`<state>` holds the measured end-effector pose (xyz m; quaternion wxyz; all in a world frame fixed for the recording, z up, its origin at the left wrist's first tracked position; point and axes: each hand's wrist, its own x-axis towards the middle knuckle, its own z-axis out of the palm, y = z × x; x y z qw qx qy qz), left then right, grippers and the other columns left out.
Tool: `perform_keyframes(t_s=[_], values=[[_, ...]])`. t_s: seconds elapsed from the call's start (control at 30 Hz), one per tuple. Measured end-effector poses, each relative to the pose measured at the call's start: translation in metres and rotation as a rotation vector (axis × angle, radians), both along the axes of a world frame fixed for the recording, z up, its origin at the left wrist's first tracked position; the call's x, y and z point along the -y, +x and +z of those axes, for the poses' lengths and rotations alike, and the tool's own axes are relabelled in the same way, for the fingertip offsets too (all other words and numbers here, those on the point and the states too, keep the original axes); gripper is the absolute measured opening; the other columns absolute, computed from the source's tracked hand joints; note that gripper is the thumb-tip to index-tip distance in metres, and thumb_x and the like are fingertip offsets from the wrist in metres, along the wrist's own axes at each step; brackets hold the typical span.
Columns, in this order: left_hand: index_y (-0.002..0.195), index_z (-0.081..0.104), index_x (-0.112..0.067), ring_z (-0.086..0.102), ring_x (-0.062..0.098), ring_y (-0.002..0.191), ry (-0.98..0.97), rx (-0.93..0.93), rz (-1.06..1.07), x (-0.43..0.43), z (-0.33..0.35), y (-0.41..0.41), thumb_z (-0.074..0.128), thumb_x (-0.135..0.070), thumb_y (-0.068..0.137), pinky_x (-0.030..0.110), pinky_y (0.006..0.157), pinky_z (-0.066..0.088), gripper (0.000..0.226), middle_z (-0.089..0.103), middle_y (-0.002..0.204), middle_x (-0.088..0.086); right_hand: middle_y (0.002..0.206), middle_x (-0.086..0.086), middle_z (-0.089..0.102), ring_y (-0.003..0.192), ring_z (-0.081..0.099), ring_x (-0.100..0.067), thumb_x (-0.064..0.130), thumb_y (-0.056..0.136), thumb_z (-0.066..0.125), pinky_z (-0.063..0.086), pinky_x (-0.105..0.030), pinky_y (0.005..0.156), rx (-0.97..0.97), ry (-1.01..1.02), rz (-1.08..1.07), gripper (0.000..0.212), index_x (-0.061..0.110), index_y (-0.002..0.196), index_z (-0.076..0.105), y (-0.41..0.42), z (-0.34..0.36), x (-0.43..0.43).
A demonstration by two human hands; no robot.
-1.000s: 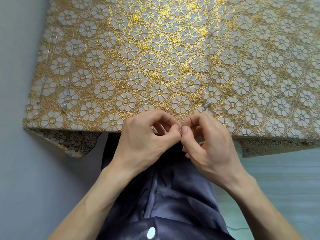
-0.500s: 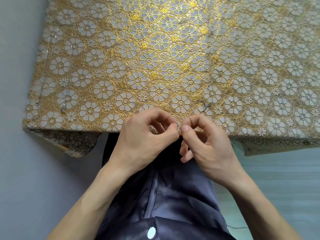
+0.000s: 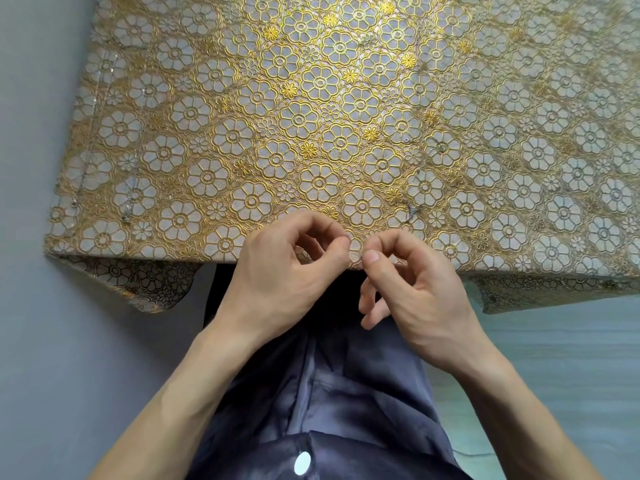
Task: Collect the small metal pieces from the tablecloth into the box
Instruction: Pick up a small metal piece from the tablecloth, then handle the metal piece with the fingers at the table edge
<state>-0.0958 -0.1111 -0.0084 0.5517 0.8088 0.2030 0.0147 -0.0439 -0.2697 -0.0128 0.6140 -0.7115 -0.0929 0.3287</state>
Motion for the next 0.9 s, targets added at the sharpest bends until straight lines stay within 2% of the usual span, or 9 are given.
perform_keyframes(t_s=[0.2, 0.33, 0.43, 0.6, 0.67, 0.8, 0.9], values=[[0.084, 0.072, -0.029, 0.064, 0.010, 0.077, 0.107, 0.054, -0.093, -0.003, 0.002, -0.007, 0.071, -0.033, 0.083, 0.016, 0.069, 0.047, 0.004, 0.068, 0.085, -0.017, 0.053, -0.001, 0.058, 0.050, 0.059, -0.017, 0.026, 0.096, 0.058, 0.056, -0.031, 0.048, -0.019, 0.004, -0.012, 0.020, 0.037, 0.080, 0.062, 0.001, -0.001, 0.003], [0.082, 0.075, -0.031, 0.065, 0.013, 0.078, 0.145, 0.068, -0.092, -0.003, 0.003, -0.013, 0.073, -0.034, 0.082, 0.018, 0.071, 0.048, 0.004, 0.069, 0.085, -0.014, 0.054, 0.000, 0.059, 0.049, 0.060, -0.018, 0.034, 0.090, 0.058, 0.055, -0.036, 0.049, 0.052, -0.050, -0.018, 0.009, 0.031, 0.081, 0.059, -0.001, -0.003, 0.003], [0.082, 0.076, -0.033, 0.066, 0.013, 0.078, 0.143, 0.071, -0.089, -0.001, 0.003, -0.014, 0.074, -0.035, 0.081, 0.023, 0.073, 0.050, 0.004, 0.069, 0.084, -0.013, 0.059, 0.003, 0.059, 0.046, 0.061, -0.014, 0.030, 0.091, 0.058, 0.050, -0.026, 0.047, 0.184, -0.100, -0.021, 0.009, 0.025, 0.084, 0.056, -0.004, -0.004, 0.003], [0.083, 0.077, -0.031, 0.065, 0.012, 0.077, 0.156, 0.070, -0.077, 0.000, 0.001, -0.015, 0.073, -0.036, 0.081, 0.025, 0.074, 0.051, 0.007, 0.069, 0.084, -0.014, 0.075, 0.010, 0.058, 0.062, 0.062, -0.016, 0.033, 0.095, 0.055, 0.054, -0.040, 0.056, 0.502, -0.214, 0.027, 0.008, 0.027, 0.090, 0.055, -0.006, -0.012, 0.004], [0.082, 0.077, -0.031, 0.065, 0.012, 0.077, 0.166, 0.073, -0.077, 0.001, 0.001, -0.015, 0.073, -0.035, 0.081, 0.027, 0.074, 0.052, 0.006, 0.069, 0.084, -0.013, 0.081, 0.010, 0.056, 0.065, 0.062, -0.015, 0.031, 0.096, 0.055, 0.053, -0.036, 0.056, 0.575, -0.226, 0.041, 0.012, 0.020, 0.092, 0.057, -0.006, -0.012, 0.005], [0.079, 0.075, -0.029, 0.065, 0.012, 0.075, 0.182, 0.078, -0.062, 0.002, 0.001, -0.016, 0.073, -0.033, 0.079, 0.023, 0.072, 0.051, 0.004, 0.068, 0.082, -0.012, 0.085, 0.006, 0.056, 0.070, 0.058, -0.010, 0.028, 0.096, 0.055, 0.045, -0.015, 0.059, 0.696, -0.257, 0.074, 0.017, 0.012, 0.093, 0.060, -0.007, -0.012, 0.006], [0.078, 0.075, -0.027, 0.064, 0.011, 0.074, 0.199, 0.090, -0.061, 0.004, 0.001, -0.018, 0.073, -0.030, 0.080, 0.023, 0.072, 0.050, 0.004, 0.067, 0.081, -0.011, 0.085, 0.008, 0.055, 0.067, 0.058, -0.009, 0.028, 0.095, 0.055, 0.046, -0.017, 0.059, 0.668, -0.239, 0.064, 0.015, 0.014, 0.092, 0.060, -0.010, -0.013, 0.006]])
